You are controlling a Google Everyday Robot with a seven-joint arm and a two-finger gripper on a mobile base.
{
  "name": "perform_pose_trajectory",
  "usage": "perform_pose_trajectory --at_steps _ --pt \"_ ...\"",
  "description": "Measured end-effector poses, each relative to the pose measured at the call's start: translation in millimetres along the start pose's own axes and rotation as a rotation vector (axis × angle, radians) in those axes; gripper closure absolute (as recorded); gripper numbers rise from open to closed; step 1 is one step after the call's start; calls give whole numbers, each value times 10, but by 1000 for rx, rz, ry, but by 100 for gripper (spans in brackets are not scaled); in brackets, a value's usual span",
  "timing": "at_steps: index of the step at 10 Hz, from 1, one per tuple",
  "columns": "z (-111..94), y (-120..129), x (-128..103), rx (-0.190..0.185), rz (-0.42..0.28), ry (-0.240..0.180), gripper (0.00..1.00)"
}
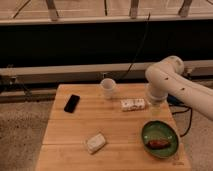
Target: Place the eraser on the white sponge
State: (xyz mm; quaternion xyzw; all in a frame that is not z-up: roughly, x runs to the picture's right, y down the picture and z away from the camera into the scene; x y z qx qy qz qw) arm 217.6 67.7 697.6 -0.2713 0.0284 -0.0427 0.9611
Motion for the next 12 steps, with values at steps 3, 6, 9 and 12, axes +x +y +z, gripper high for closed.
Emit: perform_pose_trajectory --at_steps 3,6,9,12 --pt "-52 -90 -163 2 -57 27 20" --pt "-112 -258 -543 10 -142 44 20" --pt "-154 -376 -806 16 -242 63 20" --pt "-176 -466 -1034 19 -317 72 20"
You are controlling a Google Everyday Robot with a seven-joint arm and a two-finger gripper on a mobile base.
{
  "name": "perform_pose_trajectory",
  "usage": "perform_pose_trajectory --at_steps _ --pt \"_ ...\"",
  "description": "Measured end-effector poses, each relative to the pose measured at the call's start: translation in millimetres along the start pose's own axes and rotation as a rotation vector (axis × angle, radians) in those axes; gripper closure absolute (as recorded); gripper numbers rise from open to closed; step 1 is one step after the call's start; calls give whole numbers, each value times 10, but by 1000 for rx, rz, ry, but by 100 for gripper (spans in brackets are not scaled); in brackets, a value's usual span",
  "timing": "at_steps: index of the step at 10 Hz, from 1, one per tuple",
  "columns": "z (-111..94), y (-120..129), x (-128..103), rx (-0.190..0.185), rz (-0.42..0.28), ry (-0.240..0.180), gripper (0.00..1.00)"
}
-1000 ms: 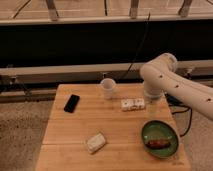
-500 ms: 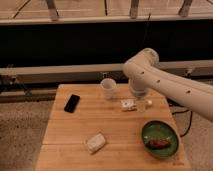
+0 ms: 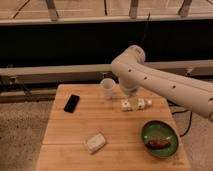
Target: Place the eraser on the white sponge
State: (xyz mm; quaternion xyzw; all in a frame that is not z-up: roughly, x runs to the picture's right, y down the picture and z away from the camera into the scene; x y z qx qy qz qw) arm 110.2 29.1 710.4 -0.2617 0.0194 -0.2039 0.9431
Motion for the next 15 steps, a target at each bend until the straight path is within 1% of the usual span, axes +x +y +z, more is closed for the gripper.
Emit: perform_pose_trajectory --at_steps 1,3,5,6,7,9,13,15 --pt "-21 -81 -117 1 -35 2 20" --pt "-60 -202 -252 3 -103 8 20" --pt "-68 -254 -315 3 -129 13 20" --pt "-74 -301 -396 1 -146 14 20" --pt "-84 -360 -497 3 -172 15 20" --pt "-86 -413 -562 4 -215 19 20" --pt "-24 -529 -789 8 -281 15 20" --pt "10 -558 -828 8 -315 15 20"
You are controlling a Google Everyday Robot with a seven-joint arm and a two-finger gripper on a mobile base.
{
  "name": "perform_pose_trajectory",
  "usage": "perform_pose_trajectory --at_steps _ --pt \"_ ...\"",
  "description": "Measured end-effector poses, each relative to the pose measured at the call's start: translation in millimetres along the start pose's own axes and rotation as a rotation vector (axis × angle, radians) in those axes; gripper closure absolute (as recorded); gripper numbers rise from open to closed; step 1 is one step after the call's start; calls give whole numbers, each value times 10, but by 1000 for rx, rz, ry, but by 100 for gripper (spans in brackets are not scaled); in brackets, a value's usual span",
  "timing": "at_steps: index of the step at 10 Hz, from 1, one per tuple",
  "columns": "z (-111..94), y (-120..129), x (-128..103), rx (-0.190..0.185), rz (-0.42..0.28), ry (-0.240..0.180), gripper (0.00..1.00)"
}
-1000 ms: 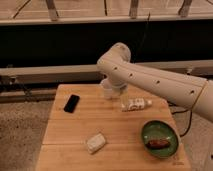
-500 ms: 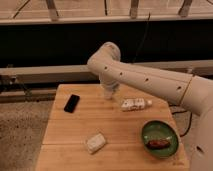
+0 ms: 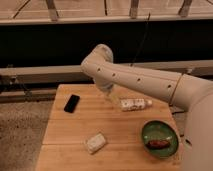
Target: Place the eraser on the white sponge
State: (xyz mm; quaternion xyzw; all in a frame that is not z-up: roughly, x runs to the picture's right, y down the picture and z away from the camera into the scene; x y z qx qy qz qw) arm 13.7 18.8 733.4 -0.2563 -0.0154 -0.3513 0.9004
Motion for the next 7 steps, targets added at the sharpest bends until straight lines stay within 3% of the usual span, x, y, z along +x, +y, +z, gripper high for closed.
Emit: perform_pose_trajectory --at_steps 4,7 --pt "102 -229 -225 5 -78 -8 20" --pt "170 -279 -272 4 -120 -5 20"
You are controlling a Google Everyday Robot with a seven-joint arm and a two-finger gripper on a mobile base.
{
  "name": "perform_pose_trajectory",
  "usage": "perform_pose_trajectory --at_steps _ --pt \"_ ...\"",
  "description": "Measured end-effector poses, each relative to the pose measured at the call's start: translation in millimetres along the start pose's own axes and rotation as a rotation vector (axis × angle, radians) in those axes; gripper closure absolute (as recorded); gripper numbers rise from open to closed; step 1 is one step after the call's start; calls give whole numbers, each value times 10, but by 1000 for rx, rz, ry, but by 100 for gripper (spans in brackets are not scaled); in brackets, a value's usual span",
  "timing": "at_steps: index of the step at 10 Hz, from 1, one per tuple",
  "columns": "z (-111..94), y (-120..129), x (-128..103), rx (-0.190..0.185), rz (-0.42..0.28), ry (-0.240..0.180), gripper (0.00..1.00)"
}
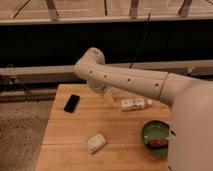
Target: Place the eraser on the white sponge
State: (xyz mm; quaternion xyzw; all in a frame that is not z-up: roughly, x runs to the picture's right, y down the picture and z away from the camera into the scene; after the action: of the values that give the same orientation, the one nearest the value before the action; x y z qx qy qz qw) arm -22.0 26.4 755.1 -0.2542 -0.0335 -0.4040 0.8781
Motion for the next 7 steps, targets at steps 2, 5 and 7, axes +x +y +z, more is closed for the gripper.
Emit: perform_pose_trajectory --at_steps 2,5,7 --pt "60 -166 -130 2 -49 2 20" --pt "128 -275 -187 -2 -100 1 20" --pt "162 -388 -264 -4 -139 -2 20"
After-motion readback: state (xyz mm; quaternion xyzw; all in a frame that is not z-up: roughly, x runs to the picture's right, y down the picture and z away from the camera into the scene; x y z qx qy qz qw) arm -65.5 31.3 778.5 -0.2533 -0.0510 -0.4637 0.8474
